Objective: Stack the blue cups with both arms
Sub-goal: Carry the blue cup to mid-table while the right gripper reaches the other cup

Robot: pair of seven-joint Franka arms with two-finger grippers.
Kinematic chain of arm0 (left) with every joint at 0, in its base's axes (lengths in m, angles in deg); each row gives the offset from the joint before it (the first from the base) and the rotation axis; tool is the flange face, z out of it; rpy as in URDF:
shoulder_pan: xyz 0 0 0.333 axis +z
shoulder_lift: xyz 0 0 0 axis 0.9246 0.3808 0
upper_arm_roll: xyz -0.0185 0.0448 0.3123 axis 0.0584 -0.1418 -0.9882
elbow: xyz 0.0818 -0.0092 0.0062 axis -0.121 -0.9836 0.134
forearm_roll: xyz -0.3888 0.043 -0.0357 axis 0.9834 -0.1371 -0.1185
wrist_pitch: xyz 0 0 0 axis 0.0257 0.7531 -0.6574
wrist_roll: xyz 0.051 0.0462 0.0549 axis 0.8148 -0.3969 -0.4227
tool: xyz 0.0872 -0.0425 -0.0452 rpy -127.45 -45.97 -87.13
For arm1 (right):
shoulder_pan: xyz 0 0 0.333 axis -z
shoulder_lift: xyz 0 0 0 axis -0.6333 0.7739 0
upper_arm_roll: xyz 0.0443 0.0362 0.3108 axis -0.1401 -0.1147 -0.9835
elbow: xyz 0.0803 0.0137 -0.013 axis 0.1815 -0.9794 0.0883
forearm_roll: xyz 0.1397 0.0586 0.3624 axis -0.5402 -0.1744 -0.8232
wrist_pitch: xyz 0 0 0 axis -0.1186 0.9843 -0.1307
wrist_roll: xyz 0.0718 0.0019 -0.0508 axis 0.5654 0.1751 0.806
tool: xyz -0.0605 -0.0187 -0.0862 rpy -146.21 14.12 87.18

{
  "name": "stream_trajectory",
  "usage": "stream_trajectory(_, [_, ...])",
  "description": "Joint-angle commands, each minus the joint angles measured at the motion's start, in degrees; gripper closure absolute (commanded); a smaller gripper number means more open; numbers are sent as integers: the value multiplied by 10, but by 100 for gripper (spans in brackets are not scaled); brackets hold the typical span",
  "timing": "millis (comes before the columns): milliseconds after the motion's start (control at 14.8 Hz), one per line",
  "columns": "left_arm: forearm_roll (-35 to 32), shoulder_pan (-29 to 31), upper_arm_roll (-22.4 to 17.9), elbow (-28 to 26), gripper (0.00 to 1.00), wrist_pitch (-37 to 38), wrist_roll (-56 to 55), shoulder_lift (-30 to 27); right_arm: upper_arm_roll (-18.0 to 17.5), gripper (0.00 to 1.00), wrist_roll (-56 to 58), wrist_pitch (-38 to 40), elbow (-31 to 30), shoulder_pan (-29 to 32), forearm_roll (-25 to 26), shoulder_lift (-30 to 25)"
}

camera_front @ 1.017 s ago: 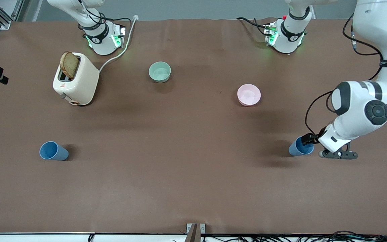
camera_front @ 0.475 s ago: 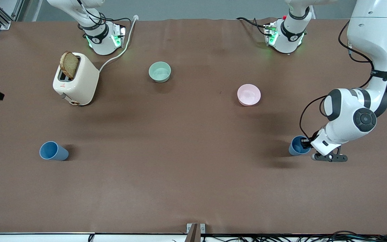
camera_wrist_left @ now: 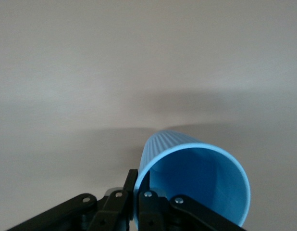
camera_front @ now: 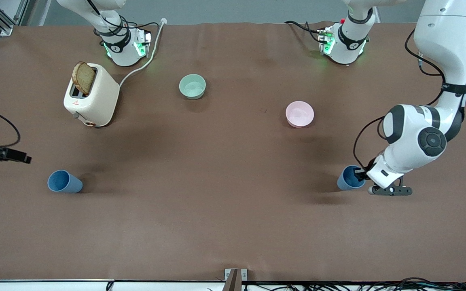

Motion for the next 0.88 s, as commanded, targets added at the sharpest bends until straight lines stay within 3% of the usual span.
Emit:
stream_trajectory(0, [5,-9,67,40,100,49,-123,-15,-1,1,45,-66,-40,11,-26,21])
stream_trajectory(68, [0,-27,88,54,100,54,-179,-11,-1,2,49,-85,-50,11,-27,30])
stream_trajectory(203, [0,-95,90,78,100,54,-283,6,-2,3,50,-110,-51,13,-30,60])
stream_trajectory(475, [-15,-204,89,116,100,50,-417,60,-1,11,146,-155,-52,28,-111,123])
stream_trajectory(542, [-33,-228,86,128,100,48,-457,81,-1,23,171,-160,-52,30,-127,132])
stream_trajectory(678, [-78,-258,85,158,100,48,-535,124,-1,71,179,-168,-52,31,-138,136])
stream_trajectory(746, [-99,-271,85,164,100,48,-561,141,-1,85,177,-166,-52,31,-138,136])
stream_trajectory(814, [-113,-278,84,167,99,46,-577,154,-1,91,176,-161,-51,30,-141,134])
